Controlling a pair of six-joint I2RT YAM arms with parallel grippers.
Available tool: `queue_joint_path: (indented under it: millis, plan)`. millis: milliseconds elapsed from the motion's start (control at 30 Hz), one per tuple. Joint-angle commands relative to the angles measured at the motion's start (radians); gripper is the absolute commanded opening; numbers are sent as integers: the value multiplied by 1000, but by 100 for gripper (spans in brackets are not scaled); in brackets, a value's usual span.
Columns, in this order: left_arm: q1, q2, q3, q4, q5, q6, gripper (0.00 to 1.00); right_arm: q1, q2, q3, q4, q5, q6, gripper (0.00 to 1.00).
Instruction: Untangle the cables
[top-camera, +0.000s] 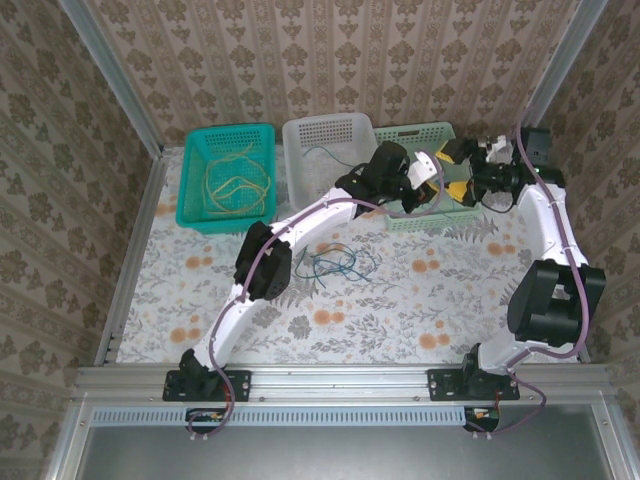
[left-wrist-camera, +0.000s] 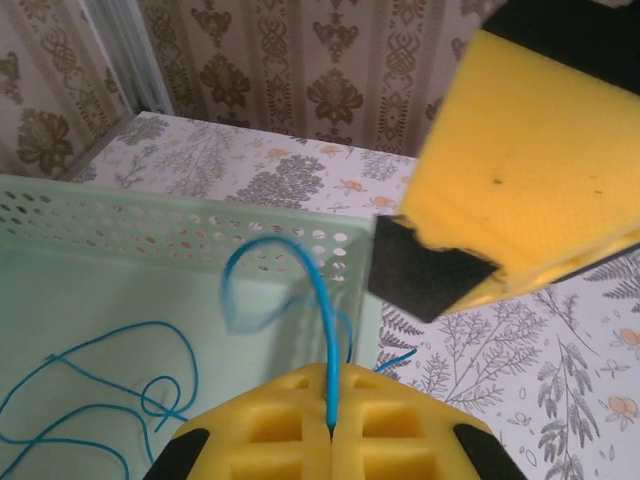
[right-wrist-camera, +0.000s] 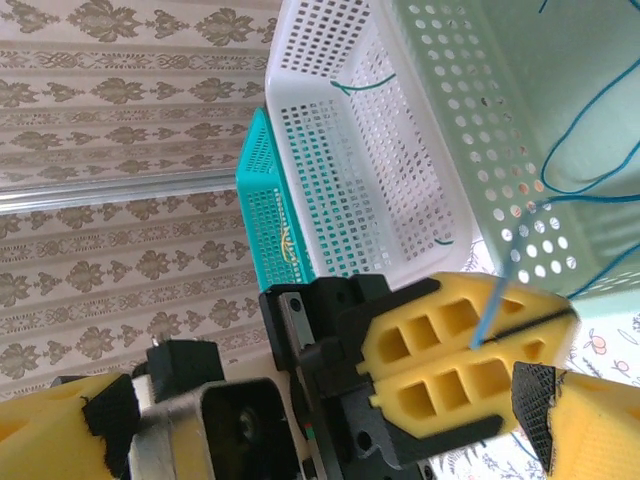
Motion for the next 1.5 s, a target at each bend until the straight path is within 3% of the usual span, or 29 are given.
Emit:
queue_joint_path:
  millis: [0,233,300,367,400,467,533,767,867,967,1100,1233,1467]
  plan:
    - [21,28,58,12,-76,-65,0,-23,-27,-15,-96,33,-81,100]
    - [57,121,219,-89,-152,-211,2,-42,-22,-47,-108,40,-107,100]
    - [66,144,252,-118,-175,-247,18,-43,-27,-48,-108,42,-108,100]
    - [74,153,257,-137,-186,-279,22,-43,-32,-45,-113,45,-114,100]
    - [77,153,256,-145,-194,-289,30,-44,-36,-44,-116,49,-117,100]
    - [80,147,255,-167,-205,-303,78,-44,-42,-47,-123,53,-124,100]
    - [83,131,250,-180,-187,-295,98,-45,-51,-52,-124,56,-127,100]
    - [80,-80,56,-155,-251,-250,100,-15,-169,-82,-176,189,-289,100]
    - [82,-271,-187,-62,-322,-233,100,52,-248,-138,-181,277,-358,100]
    - [107,-470,-477,58,-381,-284,100,200,-280,-185,-216,437,-422,100]
    - [179,-701,-827,159,-387,-382,100,378,-288,-287,-176,518,-341,100]
    - [241,-883,-1094,120,-421,-433,100,498,-306,-401,-103,616,-249,98]
    - [251,-1077,-1374,67,-476,-505,100,639,-189,-434,-99,631,-163,85]
